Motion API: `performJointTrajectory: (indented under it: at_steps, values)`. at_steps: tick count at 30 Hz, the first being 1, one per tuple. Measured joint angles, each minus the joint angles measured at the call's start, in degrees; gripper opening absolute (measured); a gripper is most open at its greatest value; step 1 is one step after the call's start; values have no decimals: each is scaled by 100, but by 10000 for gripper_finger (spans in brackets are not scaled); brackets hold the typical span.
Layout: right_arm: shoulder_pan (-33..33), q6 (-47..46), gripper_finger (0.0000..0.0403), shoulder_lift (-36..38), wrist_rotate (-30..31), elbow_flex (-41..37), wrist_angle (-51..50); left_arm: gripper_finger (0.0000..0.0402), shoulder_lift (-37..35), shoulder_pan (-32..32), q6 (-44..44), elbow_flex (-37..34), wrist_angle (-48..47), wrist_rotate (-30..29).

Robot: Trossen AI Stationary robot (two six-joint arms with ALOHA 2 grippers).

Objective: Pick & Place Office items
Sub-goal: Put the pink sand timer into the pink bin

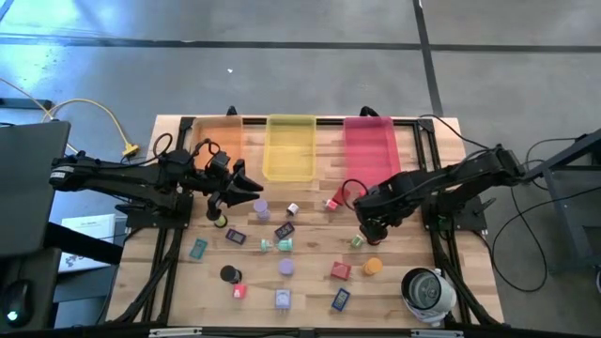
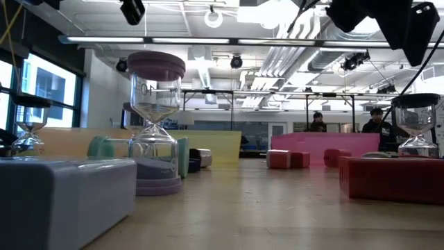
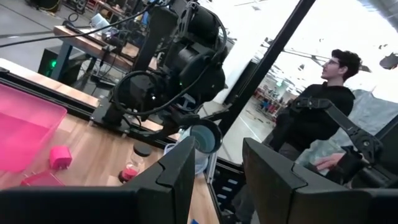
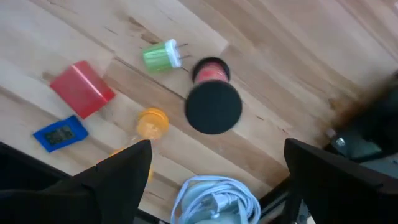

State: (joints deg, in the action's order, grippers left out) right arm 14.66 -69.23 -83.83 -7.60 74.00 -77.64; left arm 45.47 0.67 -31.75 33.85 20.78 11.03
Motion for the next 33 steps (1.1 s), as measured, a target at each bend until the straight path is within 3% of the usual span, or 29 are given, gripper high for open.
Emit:
performJointTrajectory:
  at_steps: [6,16,33]
  values:
    - [0,40,357,-2,43,0,461,130,0,0,0,0,0,185]
    - [0,156,357,-2,658,0,719,130,0,0,-136,-2,-4,389]
    - [29,-363,357,0,422,-390,710,130,0,0,-299,-2,-28,498]
